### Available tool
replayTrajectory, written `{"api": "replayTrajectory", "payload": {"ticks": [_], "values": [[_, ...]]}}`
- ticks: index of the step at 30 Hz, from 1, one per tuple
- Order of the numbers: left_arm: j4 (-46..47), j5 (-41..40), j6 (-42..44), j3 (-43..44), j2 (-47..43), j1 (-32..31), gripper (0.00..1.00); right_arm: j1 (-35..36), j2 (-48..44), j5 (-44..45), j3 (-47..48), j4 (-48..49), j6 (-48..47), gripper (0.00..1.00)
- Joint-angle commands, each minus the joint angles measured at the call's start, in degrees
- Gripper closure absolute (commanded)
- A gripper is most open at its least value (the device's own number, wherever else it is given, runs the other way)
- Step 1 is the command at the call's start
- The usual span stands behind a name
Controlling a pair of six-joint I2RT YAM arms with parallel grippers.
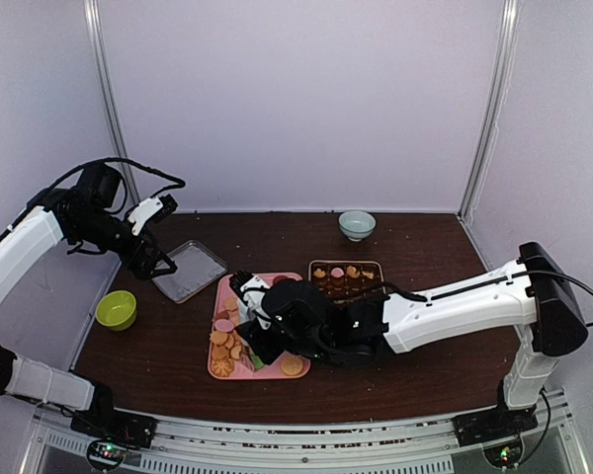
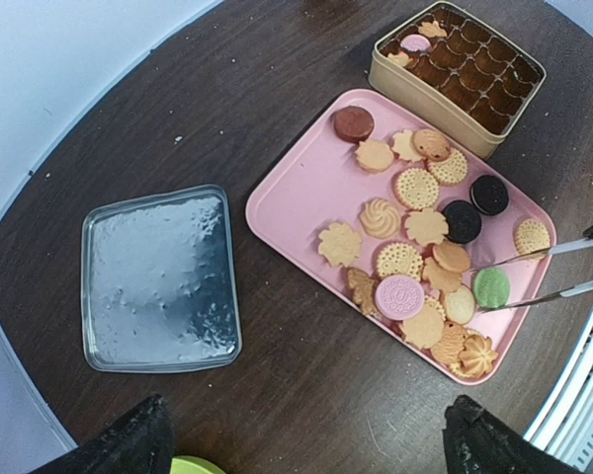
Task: Pack the cookies
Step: Pick up the fake cookies from the plate, then place the fake cookies in the empty pocket of the box.
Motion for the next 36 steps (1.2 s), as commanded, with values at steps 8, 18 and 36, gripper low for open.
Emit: {"api": "replayTrajectory", "payload": {"ticks": [8,18,36], "values": [[-0.5,1.6,0.6,0.7,-0.2,0.5,0.02,-0.6,-2.5,0.0,-0.1,-3.9,-0.8,0.71],[-0.5,1.3,0.6,1.1,-0.2,0.5,0.02,-3.0,-13.6,3.8,2.3,-6.0,-5.2,0.75],[-0.6,1.5,0.5,1.1,0.4,0.5,0.02,-30.5,-23.3,9.1,-4.9,-10.7,-12.5,0.74]]}}
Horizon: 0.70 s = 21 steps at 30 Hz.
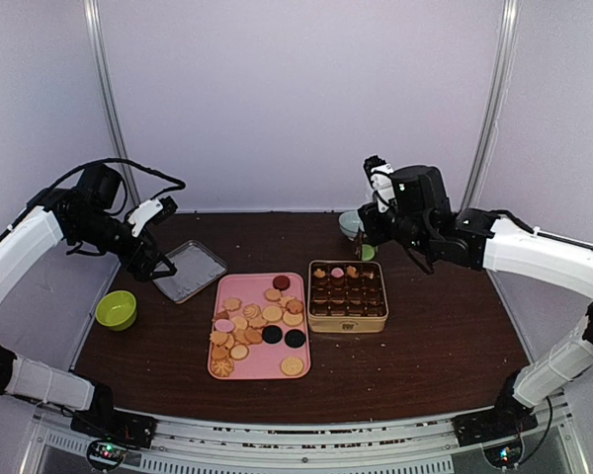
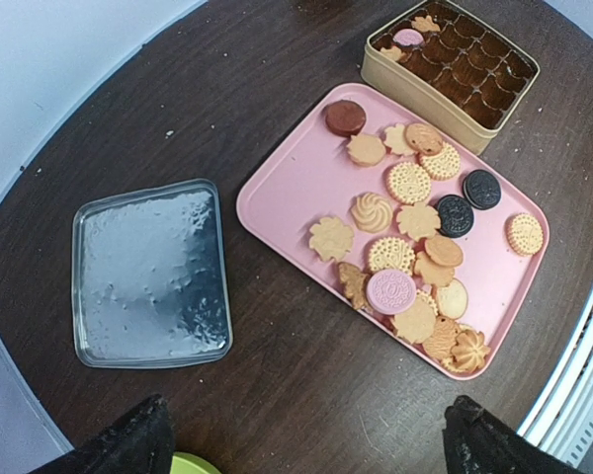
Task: Pack the cookies
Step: Place the fake cookies in the empty pocket of the box.
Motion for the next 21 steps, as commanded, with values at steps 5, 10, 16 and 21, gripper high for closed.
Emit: {"api": "replayTrajectory", "payload": {"ticks": [5,10,16,21], "values": [[0.5,1.2,0.5,1.6,0.7,0.5,0.02,-5.8,2.3,0.2,-0.8,1.3,-2.0,0.74],[0.2,1.1,0.7,1.9,1.0,0.5,0.02,-7.0,4.4,-1.7,-0.8,1.8,-1.9,0.74],[0.0,0.9,0.8,2.0,0.9,0.5,0.02,-7.5,6.9,-3.3,0.1,2.3,-2.1,0.70],[-0.2,0.6,0.9,2.3,0.8,0.5,0.02,-8.1,8.5,-4.4,1.0,1.6,-2.2,0.62]]}}
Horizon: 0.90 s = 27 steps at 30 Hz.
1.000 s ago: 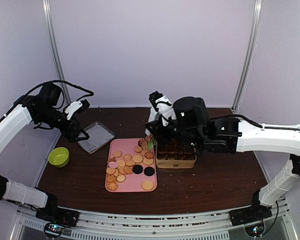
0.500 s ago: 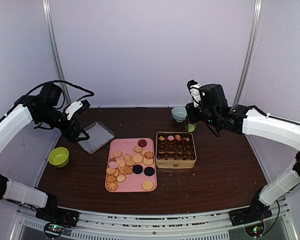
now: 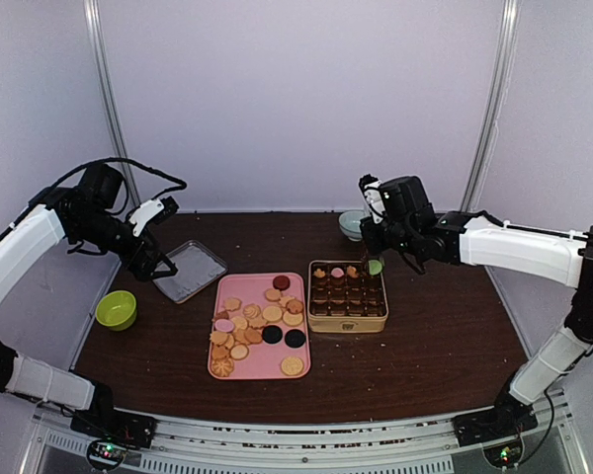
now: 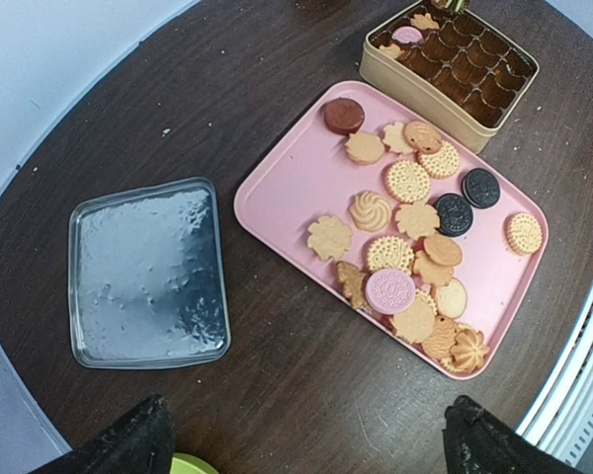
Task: Pack the cookies
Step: Place the fake cookies in the empty pocket of the box.
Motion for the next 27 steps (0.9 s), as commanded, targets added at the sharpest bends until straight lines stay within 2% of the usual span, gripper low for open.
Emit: {"api": "replayTrajectory", "payload": {"ticks": [1,9,27], "values": [[0.0,0.5,0.7,1.9,0.0,0.5,0.02,-0.9,1.0,-1.2,1.6,1.5,-0.4,0.60],[0.0,0.7,0.7,1.9,0.2,0.5,0.02,-1.1,0.0,-3.3,1.4,0.9,-0.3,0.55],[0.0,0.7,0.7,1.6,0.1,0.5,0.02,-5.2,-6.1,-7.0,-2.6,3.4,5.5,0.59]]}}
